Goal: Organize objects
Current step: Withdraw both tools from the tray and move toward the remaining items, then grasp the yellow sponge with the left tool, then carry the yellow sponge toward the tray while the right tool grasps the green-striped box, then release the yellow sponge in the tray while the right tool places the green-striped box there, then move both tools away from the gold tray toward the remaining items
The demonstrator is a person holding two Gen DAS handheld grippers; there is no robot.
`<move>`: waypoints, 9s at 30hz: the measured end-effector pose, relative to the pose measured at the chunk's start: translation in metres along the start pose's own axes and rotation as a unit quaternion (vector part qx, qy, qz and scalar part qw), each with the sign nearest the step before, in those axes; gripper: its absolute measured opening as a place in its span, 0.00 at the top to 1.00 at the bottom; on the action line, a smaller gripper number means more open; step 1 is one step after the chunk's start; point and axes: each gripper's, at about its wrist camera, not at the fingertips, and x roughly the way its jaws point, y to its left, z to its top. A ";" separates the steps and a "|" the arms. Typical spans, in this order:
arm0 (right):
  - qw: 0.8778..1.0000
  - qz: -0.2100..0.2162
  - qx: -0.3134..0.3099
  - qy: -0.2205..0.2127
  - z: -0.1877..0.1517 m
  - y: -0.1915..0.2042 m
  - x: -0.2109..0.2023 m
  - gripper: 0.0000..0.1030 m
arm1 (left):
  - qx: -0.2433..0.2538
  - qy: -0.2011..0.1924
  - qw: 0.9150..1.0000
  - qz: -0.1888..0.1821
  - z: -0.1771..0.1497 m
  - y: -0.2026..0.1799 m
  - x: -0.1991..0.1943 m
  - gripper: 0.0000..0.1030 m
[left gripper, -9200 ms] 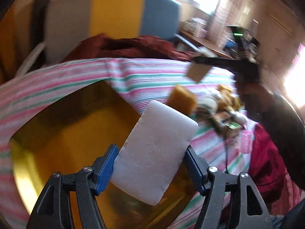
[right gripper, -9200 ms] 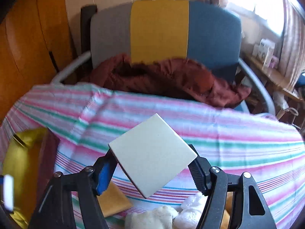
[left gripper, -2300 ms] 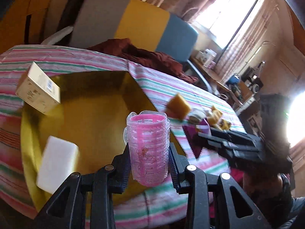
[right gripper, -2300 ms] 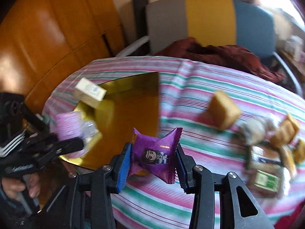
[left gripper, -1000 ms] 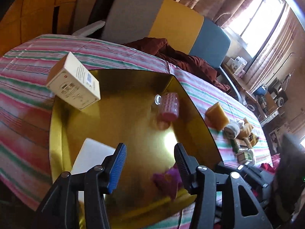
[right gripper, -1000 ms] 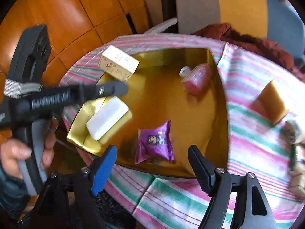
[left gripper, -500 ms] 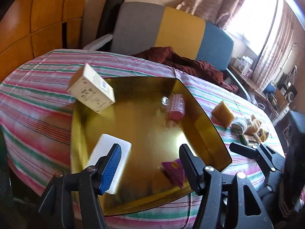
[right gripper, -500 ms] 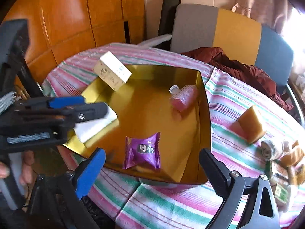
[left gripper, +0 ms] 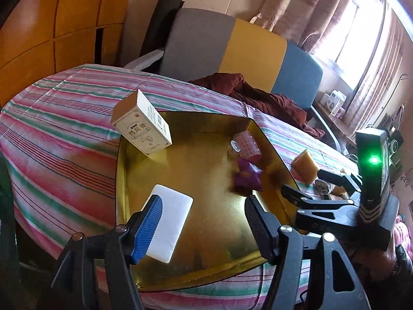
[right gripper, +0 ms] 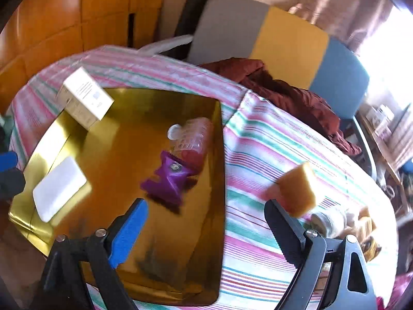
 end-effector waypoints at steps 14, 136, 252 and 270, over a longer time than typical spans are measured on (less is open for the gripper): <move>0.997 0.065 0.035 -0.033 -0.023 0.006 -0.020 0.03 | 0.016 0.014 0.999 0.033 -0.005 -0.013 0.006 0.34; 0.935 0.096 0.340 -0.014 -0.124 -0.328 -0.022 0.00 | 0.084 0.227 0.968 -0.069 0.054 -0.251 0.258 0.45; 0.987 0.157 0.023 -0.024 -0.034 0.024 -0.035 0.05 | -0.008 -0.033 0.996 0.084 0.006 0.004 -0.024 0.28; 0.989 0.137 0.044 -0.044 -0.034 0.005 -0.044 0.02 | 0.052 -0.029 0.994 0.090 -0.006 -0.031 -0.022 0.28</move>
